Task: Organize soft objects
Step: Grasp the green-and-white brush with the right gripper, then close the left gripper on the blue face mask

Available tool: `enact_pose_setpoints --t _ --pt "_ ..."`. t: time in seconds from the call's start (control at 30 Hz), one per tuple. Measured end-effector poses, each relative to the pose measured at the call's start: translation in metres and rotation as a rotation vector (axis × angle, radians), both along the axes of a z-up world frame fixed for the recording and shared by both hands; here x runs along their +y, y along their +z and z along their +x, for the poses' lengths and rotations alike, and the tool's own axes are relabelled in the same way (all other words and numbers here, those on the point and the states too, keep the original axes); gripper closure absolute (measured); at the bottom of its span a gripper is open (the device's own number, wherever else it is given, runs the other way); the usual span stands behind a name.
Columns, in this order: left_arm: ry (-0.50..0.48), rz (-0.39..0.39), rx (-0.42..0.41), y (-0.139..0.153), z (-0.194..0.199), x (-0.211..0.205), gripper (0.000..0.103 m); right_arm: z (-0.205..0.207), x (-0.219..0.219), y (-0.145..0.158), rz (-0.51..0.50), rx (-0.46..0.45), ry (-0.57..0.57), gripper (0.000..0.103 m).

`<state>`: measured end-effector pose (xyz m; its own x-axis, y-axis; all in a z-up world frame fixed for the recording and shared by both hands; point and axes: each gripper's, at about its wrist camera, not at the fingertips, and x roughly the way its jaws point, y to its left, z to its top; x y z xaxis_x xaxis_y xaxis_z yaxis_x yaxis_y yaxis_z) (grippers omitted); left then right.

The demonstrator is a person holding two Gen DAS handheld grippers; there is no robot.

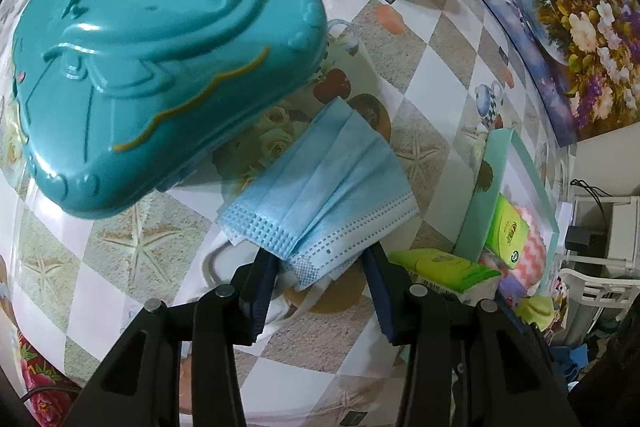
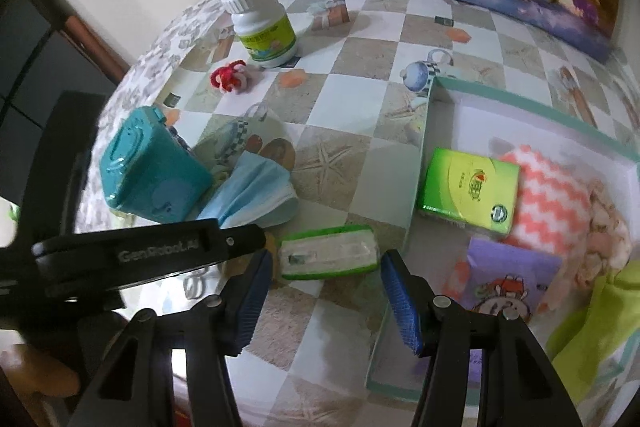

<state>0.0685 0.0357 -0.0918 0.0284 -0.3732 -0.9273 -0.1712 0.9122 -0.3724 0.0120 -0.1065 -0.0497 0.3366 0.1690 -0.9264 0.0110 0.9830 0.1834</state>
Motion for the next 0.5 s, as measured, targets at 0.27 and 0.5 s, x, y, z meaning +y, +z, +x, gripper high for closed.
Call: enact_pose_setpoints --t 0.27,0.5 --pt "-0.027 0.030 -0.010 0.004 0.001 -0.002 0.050 0.004 0.001 -0.001 -0.018 -0.022 0.017 0.051" --pt "-0.087 0.109 -0.058 0.013 0.001 -0.014 0.048 0.001 -0.004 0.002 -0.024 -0.008 -0.008 0.052"
